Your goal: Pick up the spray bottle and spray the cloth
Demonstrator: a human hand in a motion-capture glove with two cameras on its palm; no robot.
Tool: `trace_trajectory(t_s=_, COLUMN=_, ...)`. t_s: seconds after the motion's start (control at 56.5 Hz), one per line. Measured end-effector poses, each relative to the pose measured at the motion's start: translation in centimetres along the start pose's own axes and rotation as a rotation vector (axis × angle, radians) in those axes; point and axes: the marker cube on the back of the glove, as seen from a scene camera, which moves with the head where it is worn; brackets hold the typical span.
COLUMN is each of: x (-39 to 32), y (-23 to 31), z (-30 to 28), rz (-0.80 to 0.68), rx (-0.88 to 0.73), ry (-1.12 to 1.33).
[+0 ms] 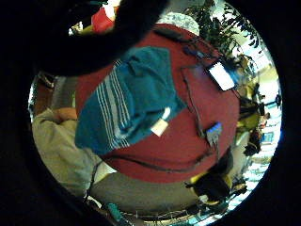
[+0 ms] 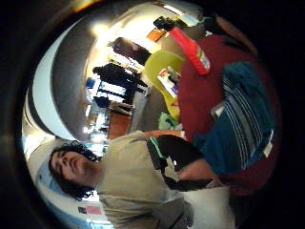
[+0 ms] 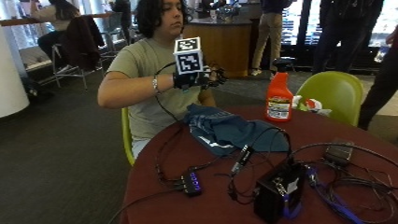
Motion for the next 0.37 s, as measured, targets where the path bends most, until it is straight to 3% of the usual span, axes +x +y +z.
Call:
trace_trajectory(t_s=0.142, x=0.7, y=3.4, z=-0.7, rz=0.020, rx=0.004, ry=0.153)
trace_trajectory(t_s=0.371, x=0.3, y=6.6, z=0.2, rz=0.027, rx=0.009, ry=0.167)
